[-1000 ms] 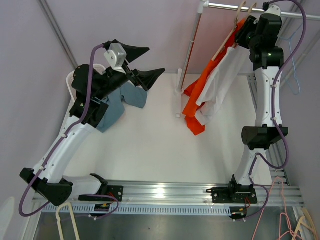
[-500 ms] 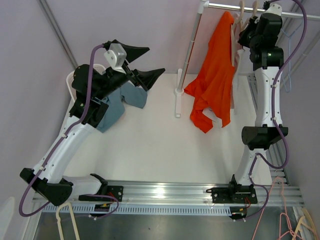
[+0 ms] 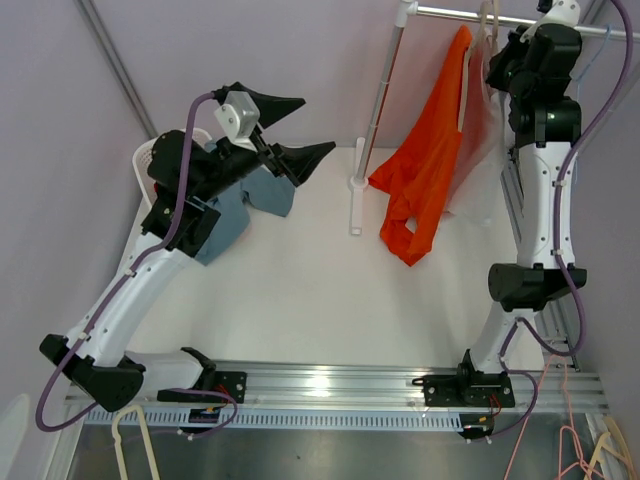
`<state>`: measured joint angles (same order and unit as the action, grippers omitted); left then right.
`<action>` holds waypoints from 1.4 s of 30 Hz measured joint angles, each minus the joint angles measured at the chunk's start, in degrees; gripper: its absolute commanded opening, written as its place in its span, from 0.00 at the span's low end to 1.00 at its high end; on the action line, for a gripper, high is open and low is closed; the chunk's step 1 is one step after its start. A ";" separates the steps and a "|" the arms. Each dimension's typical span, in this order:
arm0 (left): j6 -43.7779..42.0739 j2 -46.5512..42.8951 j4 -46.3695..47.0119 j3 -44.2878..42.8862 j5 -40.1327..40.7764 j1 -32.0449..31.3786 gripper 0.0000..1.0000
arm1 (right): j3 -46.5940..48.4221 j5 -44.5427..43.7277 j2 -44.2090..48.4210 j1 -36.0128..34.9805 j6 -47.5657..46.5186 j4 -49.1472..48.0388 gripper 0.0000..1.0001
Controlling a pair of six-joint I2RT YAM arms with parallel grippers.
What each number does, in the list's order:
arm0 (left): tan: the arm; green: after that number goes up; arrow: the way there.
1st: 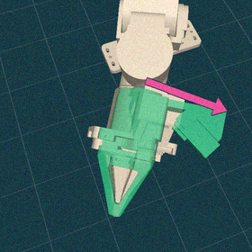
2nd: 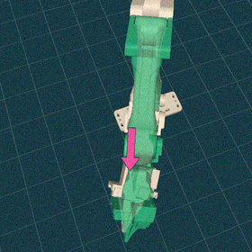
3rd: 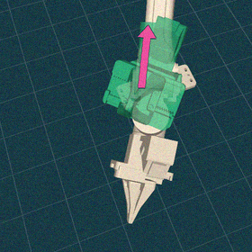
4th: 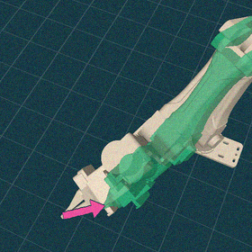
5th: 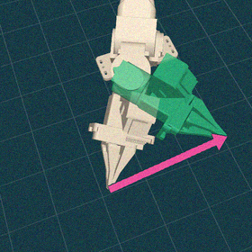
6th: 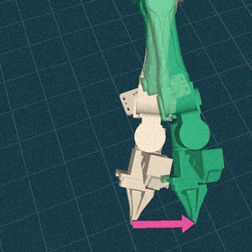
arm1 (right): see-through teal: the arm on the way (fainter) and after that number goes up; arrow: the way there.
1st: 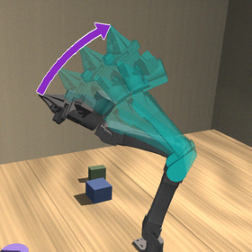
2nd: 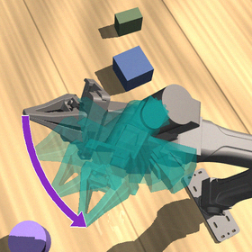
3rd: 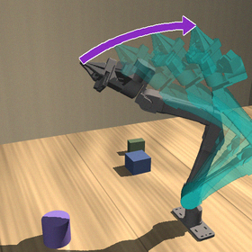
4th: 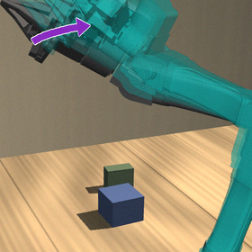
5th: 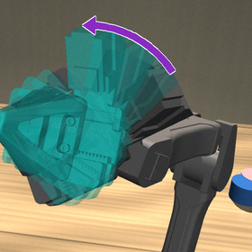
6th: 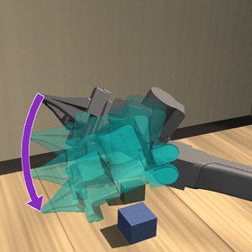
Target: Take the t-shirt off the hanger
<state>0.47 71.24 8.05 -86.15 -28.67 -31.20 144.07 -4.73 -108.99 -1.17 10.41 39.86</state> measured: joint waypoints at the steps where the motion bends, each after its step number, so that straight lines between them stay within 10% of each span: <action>1: -0.11 0.00 -0.11 0.02 0.00 -0.28 1.00 | -1.07 -0.55 1.31 0.00 -0.17 0.09 0.00; 24: -14.14 -3.82 2.34 14.25 12.70 -41.68 1.00 | -37.62 -16.04 37.33 -11.82 12.09 3.26 0.00; 42: -1.44 22.49 5.35 3.56 27.67 -43.80 0.98 | -37.66 -26.34 38.69 -24.94 13.33 3.98 0.00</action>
<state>-0.97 93.73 13.41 -82.59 -0.99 -75.00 106.41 -31.07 -70.30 -26.11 23.75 43.83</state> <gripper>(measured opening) 0.995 0.039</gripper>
